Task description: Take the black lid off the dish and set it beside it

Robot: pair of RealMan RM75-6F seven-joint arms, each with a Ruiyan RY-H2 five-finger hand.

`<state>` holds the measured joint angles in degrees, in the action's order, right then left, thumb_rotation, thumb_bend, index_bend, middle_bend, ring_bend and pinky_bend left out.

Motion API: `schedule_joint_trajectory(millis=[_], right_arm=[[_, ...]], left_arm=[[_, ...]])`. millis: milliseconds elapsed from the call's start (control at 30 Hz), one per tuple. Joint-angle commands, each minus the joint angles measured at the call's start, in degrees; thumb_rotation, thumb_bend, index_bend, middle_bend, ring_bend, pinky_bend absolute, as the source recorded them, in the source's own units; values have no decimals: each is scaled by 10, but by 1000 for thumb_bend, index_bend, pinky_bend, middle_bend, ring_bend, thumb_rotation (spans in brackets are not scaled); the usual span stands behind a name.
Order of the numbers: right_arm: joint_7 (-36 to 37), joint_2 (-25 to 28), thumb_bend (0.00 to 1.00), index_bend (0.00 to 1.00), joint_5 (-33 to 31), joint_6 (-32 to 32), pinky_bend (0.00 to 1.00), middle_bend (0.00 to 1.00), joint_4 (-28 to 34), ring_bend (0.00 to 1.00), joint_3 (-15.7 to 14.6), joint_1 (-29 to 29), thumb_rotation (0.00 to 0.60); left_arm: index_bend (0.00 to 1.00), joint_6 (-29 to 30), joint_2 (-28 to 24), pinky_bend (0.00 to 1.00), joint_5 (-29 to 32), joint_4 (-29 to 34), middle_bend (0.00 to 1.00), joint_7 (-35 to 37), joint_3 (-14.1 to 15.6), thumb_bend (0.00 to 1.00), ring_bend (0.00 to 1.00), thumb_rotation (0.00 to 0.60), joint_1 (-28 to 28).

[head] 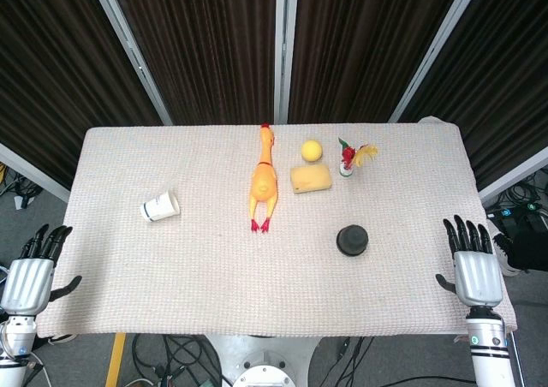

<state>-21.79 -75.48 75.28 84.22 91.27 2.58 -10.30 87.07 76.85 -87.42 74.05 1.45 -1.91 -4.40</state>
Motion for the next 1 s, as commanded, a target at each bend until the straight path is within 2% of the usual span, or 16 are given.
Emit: schedule_joint_trajectory(millis=[33,367,600,733,1000], right_arm=[[-4,-1,16,0,-1,-4,0,0,-1,0,3,0,600],[54,0,22,0,-46,-86,0,4,20,0,34,-28,600],[65,-20,24,0,-93,-179,0,22,-2,0,53,-73,600],[105,-27,25,0,-120,-238,0,40,-1,0,66,-97,600],[122,-63,34,0,-149,-310,0,62,-43,0,77,-145,600]], left_arm=[[103,-2,1,183,1,0,103,2,0,162,0,600,-1],[103,-3,-4,183,-3,10,103,13,0,162,0,600,-5],[103,-1,-4,183,1,5,103,22,3,162,0,600,1],[103,-5,1,183,3,-3,103,25,5,162,0,600,1],[103,-12,-1,183,6,-5,103,18,5,164,0,600,-1]])
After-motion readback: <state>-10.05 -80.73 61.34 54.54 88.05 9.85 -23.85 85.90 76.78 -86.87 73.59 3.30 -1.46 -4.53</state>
